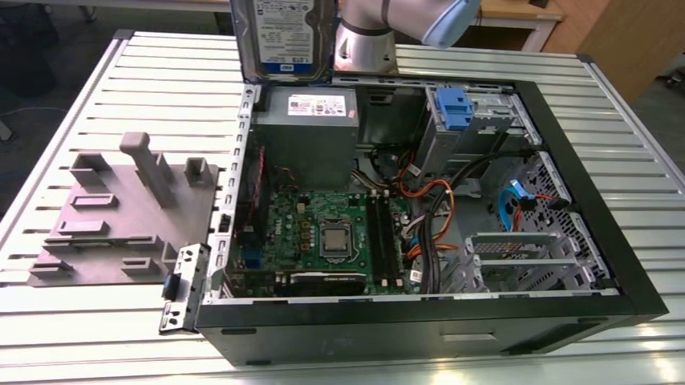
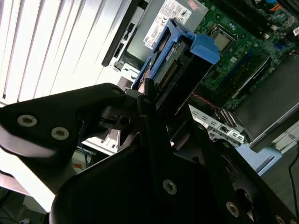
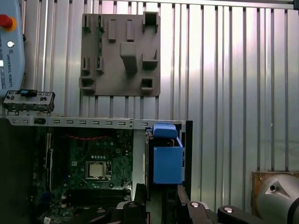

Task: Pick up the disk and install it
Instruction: 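Pick up the disk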

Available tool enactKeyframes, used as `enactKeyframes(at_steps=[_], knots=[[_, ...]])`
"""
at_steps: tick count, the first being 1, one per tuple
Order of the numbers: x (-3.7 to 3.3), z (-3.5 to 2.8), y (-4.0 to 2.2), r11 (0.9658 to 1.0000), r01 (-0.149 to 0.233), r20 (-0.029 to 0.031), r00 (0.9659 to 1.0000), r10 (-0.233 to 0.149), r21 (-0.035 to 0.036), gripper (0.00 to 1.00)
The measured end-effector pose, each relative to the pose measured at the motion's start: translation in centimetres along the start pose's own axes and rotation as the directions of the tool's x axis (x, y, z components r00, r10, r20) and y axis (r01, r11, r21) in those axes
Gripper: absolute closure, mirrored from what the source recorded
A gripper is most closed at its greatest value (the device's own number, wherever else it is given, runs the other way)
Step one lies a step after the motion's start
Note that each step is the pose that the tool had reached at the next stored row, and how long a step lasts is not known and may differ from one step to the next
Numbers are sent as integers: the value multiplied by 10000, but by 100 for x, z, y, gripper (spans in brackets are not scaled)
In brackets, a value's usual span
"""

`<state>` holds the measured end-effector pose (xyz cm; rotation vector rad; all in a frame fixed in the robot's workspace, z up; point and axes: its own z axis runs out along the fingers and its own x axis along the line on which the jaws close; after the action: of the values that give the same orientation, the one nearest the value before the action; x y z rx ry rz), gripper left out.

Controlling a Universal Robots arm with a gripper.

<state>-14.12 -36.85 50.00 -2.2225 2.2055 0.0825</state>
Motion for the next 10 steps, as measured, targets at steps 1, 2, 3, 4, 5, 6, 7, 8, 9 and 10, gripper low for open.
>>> enactKeyframes(at_steps=[1,2,3,4,5,6,7,8,9,10], knots=[[0,0,-26,10000,1,0,10000,-1,0,65],[1,-1,-54,10000,1,0,10000,-1,0,65],[1,-2,-83,10000,1,1,10000,-1,1,65],[1,-3,-112,10000,1,0,10000,-1,0,65],[1,-4,-141,10000,0,1,10000,0,0,65],[1,-5,-172,10000,1,0,10000,-1,0,65],[2,-5,-201,10000,1,1,10000,-1,0,65],[2,-6,-230,10000,1,0,10000,-1,0,65],[2,-7,-259,10000,1,0,10000,-1,0,65],[2,-8,-287,10000,0,1,10000,0,0,65]])
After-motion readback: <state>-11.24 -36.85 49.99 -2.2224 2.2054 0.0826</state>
